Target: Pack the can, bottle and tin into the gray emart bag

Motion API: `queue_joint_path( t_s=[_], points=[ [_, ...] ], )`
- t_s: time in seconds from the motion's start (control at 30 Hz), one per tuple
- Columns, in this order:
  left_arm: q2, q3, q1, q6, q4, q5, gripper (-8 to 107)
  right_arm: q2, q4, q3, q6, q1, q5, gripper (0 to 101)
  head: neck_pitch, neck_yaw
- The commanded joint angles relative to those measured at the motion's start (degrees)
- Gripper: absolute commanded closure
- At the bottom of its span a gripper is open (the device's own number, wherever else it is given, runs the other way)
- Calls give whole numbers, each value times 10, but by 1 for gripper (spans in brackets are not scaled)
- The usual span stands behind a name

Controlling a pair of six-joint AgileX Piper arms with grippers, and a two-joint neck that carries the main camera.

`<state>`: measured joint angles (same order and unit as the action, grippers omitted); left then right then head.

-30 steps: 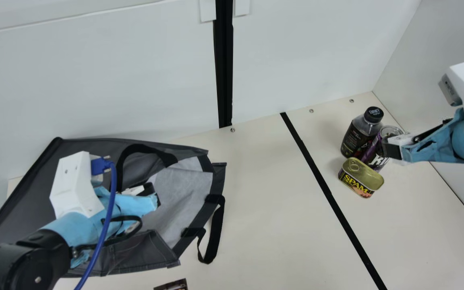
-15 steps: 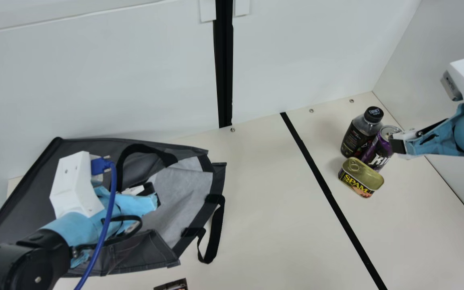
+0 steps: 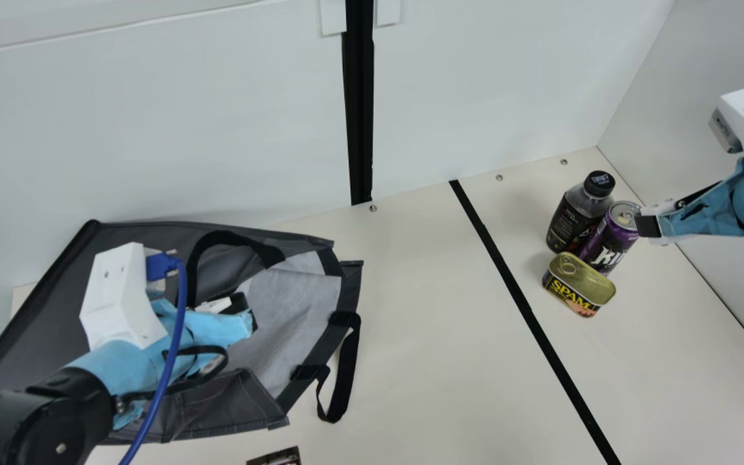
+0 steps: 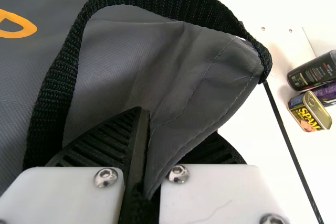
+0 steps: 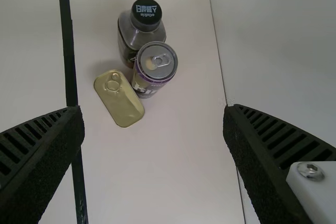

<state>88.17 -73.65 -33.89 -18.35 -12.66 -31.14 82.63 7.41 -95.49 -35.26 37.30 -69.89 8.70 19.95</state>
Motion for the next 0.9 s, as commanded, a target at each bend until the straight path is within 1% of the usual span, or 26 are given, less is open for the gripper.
queue_joint_path(
  t_s=[0.0, 0.53, 0.87],
  points=[
    [0, 0, 0, 0, 0, 0, 89, 8, -1, -4, -1, -1, 0, 10, 13, 0],
    [0, 0, 0, 0, 0, 0, 89, 78, 17, -23, -7, -3, 0, 10, 13, 0],
    [0, 0, 0, 0, 0, 0, 89, 119, 18, -41, -6, -11, 0, 10, 13, 0]
  ],
)
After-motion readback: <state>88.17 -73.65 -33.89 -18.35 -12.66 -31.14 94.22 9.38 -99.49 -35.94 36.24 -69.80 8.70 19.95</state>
